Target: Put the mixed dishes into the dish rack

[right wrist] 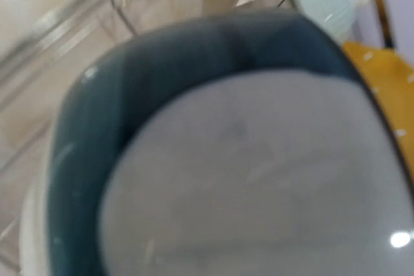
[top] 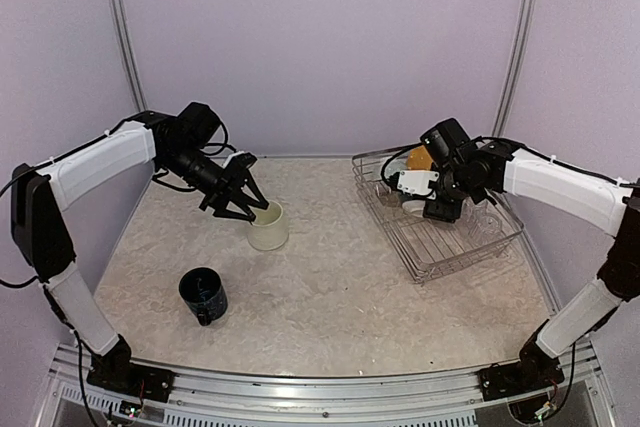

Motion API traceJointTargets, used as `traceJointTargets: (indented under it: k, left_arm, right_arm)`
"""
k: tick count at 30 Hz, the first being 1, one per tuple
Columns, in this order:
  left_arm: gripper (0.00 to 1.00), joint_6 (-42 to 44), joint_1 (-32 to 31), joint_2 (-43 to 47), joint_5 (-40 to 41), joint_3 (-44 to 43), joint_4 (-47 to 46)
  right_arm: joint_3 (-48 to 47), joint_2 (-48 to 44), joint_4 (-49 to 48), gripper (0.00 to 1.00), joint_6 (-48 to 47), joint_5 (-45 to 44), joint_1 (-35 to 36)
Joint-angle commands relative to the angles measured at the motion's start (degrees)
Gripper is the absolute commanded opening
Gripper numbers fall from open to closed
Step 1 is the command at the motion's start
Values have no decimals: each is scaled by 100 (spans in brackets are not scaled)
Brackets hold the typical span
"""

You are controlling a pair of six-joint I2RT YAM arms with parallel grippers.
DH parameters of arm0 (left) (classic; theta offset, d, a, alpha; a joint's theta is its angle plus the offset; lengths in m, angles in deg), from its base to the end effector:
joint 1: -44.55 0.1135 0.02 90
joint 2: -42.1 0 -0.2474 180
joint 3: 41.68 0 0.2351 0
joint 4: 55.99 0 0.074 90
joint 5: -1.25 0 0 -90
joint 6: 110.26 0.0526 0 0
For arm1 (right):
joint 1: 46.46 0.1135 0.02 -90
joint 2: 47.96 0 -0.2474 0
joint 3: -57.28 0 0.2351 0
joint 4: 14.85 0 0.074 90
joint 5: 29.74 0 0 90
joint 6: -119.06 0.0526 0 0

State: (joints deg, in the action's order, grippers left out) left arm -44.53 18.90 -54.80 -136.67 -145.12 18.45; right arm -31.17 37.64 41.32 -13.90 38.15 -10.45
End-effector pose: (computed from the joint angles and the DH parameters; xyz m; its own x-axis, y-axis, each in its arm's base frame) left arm 0.2755 -0.1756 0.2847 -0.9841 0.1670 -0.0603 0.1506 0.6054 -0.7815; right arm 0.2617 0.1657 0.2734 -0.2275 -0.9459 -0.2314 -0.7076 0.3239 -0.6280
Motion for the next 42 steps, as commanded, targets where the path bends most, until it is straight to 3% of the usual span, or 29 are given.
traceJointTargets:
  k: [1, 10, 26, 42]
  left_arm:
    - [45, -1, -52, 141, -137, 152, -173]
    - [45, 27, -47, 254, -201, 349, -279]
    - [45, 20, 33, 262, -312, 429, -386]
    - [45, -7, 99, 162, -400, 429, -477]
  right_arm:
    - [-274, 423, -86, 16, -143, 43, -306]
    - [-523, 1406, -175, 20, -315, 99, -639]
    - [-1120, 2354, -244, 36, -608, 9, -692]
    - [-1702, 2751, -239, 82, -730, -252, -698]
